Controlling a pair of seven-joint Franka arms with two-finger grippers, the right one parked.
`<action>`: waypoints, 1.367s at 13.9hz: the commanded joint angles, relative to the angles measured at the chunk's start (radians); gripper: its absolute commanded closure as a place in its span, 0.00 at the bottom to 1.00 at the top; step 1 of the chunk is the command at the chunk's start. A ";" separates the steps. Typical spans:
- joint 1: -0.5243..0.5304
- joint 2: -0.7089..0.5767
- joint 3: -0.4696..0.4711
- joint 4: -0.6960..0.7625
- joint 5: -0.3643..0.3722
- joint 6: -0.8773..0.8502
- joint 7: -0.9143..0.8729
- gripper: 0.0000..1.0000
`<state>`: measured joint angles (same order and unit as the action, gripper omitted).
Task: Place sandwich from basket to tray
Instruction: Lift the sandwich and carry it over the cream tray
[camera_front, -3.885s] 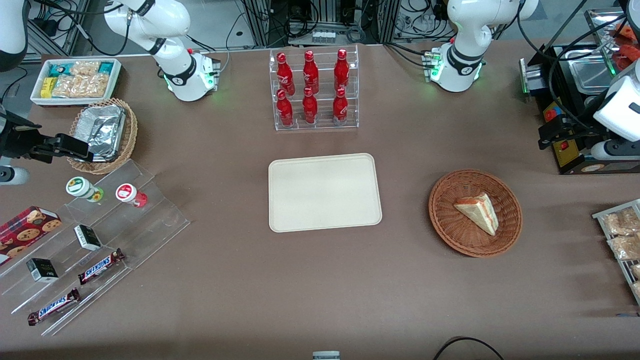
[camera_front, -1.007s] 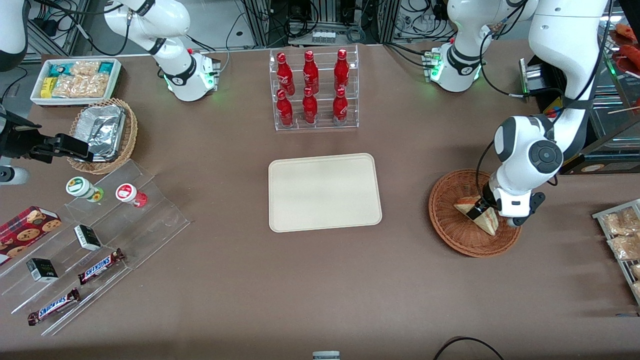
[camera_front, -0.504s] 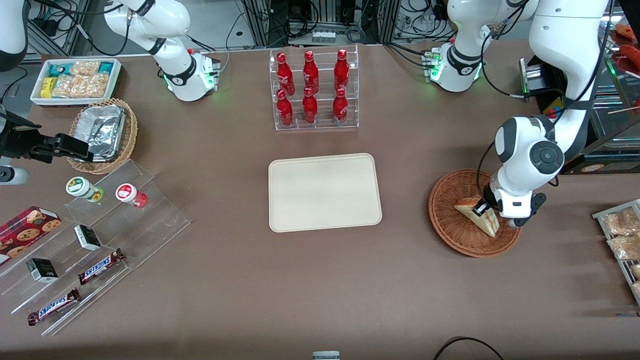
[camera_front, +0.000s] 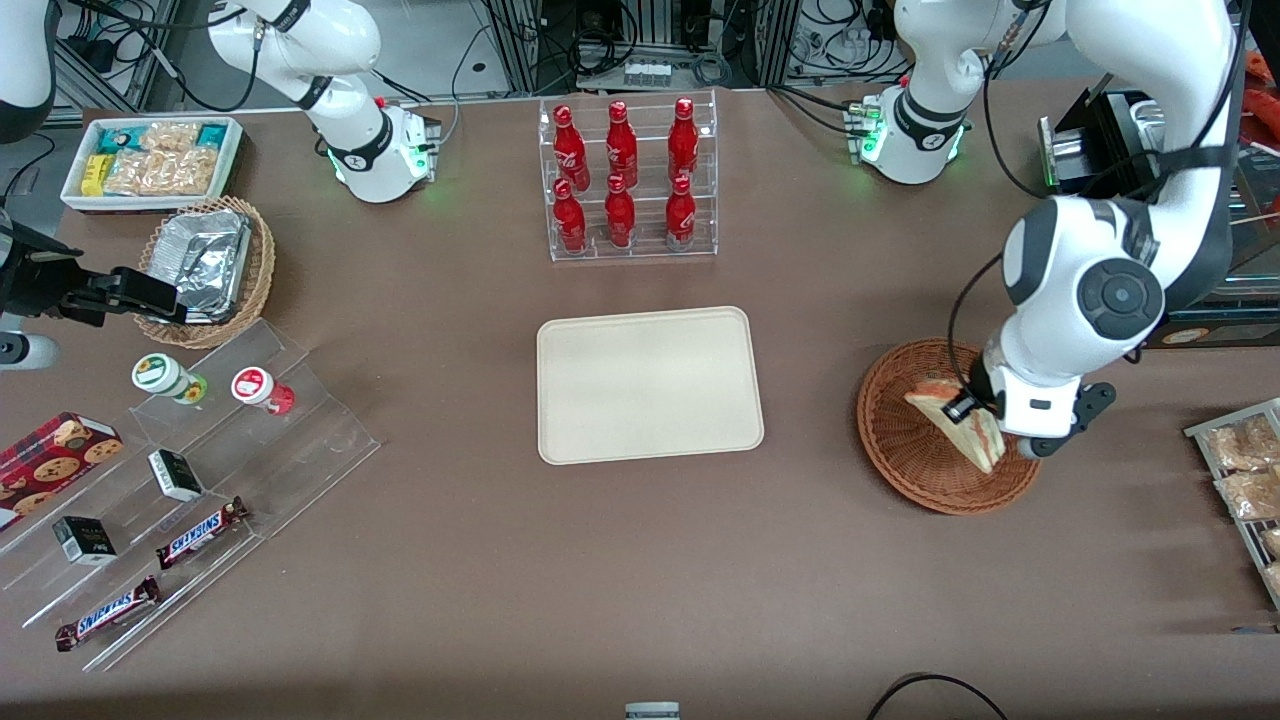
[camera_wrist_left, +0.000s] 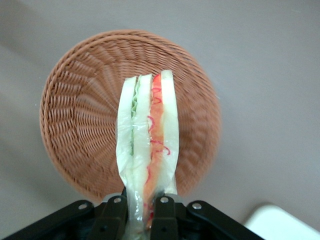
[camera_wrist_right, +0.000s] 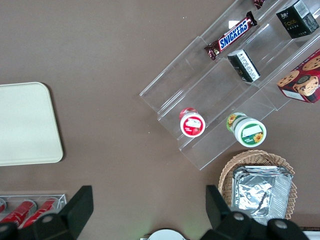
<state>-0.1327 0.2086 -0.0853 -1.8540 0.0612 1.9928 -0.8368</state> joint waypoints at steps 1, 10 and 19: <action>-0.127 0.050 0.003 0.186 0.016 -0.167 -0.013 1.00; -0.508 0.210 0.001 0.288 0.008 -0.119 -0.011 1.00; -0.656 0.390 0.003 0.282 0.016 0.072 -0.077 1.00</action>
<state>-0.7648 0.5647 -0.0981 -1.6033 0.0616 2.0492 -0.8681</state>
